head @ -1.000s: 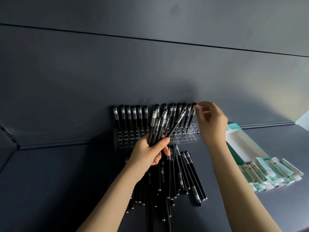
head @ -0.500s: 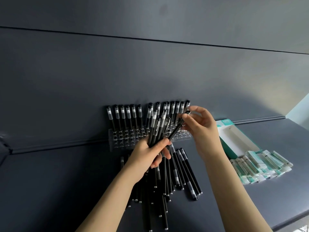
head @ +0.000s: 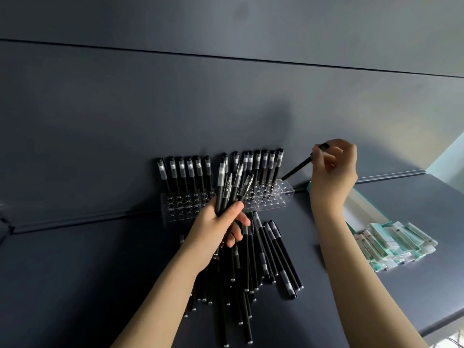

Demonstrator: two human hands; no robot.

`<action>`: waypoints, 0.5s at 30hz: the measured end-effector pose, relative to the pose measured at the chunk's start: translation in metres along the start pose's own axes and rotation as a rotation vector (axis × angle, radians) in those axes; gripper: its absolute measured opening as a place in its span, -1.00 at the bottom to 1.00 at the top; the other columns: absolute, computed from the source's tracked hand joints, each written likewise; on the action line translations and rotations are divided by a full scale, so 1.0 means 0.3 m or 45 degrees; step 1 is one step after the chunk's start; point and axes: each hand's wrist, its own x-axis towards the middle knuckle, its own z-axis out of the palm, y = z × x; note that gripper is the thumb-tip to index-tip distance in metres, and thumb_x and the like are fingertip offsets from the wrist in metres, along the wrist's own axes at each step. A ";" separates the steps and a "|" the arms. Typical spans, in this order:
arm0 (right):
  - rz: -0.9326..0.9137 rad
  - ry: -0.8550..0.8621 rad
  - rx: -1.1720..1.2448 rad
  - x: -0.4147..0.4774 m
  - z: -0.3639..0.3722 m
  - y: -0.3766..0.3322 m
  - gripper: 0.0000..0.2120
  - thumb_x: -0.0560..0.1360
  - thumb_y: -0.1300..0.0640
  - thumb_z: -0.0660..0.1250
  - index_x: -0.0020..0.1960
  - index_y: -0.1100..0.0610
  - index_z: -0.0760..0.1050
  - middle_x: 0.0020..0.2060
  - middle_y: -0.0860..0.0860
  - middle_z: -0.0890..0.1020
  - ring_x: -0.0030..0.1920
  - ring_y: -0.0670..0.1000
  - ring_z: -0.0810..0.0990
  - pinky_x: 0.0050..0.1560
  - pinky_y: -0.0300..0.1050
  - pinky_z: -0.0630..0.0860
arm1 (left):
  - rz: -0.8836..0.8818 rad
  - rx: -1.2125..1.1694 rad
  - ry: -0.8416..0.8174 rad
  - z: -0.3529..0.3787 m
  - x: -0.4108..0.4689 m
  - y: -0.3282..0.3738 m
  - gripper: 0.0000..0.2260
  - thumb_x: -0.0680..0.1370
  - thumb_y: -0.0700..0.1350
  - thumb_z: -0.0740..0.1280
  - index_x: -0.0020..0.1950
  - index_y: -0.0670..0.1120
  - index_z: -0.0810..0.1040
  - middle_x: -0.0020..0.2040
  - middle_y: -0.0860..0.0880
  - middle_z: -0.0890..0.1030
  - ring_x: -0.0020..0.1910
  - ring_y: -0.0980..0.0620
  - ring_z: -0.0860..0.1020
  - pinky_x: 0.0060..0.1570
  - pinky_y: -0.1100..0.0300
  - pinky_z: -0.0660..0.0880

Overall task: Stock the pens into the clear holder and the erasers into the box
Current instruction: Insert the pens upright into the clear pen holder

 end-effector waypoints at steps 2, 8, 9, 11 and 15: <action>-0.023 -0.066 -0.020 -0.004 0.009 0.008 -0.84 0.53 0.23 0.36 0.09 0.15 0.46 -0.12 0.00 0.65 -0.24 -0.22 0.57 -0.14 -0.42 0.42 | -0.026 -0.026 0.026 0.003 -0.002 0.003 -0.81 0.61 -0.05 0.29 0.13 -0.15 0.50 -0.22 -0.08 0.66 -0.37 -0.03 0.56 -0.49 0.19 0.42; -0.097 -0.269 -0.193 0.011 0.040 0.053 -0.88 0.50 0.25 0.40 0.03 0.18 0.53 -0.17 -0.01 0.66 -0.20 -0.11 0.62 -0.14 -0.46 0.42 | -0.029 -0.023 0.081 -0.004 0.002 0.005 -0.80 0.60 -0.04 0.30 0.12 -0.15 0.49 -0.26 -0.08 0.66 -0.51 0.04 0.41 -0.54 0.24 0.25; -0.118 -0.298 -0.213 0.015 0.046 0.063 -0.89 0.50 0.25 0.40 0.01 0.17 0.55 -0.17 0.02 0.68 -0.19 -0.08 0.64 -0.14 -0.44 0.44 | -0.033 -0.022 0.087 -0.005 0.003 0.005 -0.81 0.61 -0.05 0.29 0.11 -0.17 0.48 -0.26 -0.08 0.65 -0.52 0.05 0.38 -0.53 0.24 0.22; -0.154 -0.346 -0.244 0.020 0.057 0.083 -0.90 0.50 0.26 0.39 0.02 0.17 0.59 -0.15 0.07 0.70 -0.17 -0.02 0.67 -0.12 -0.43 0.45 | -0.041 -0.024 0.097 -0.009 0.005 0.007 -0.80 0.62 -0.07 0.29 0.08 -0.21 0.47 -0.27 -0.09 0.64 -0.54 0.07 0.35 -0.52 0.23 0.18; -0.181 -0.431 -0.291 0.019 0.056 0.100 -0.86 0.51 0.26 0.39 0.06 0.18 0.63 -0.11 0.09 0.69 -0.14 0.02 0.67 -0.12 -0.53 0.40 | -0.028 -0.029 0.092 -0.016 0.006 0.007 -0.74 0.62 -0.06 0.27 0.00 -0.29 0.46 -0.27 -0.12 0.64 -0.55 0.09 0.32 -0.54 0.24 0.18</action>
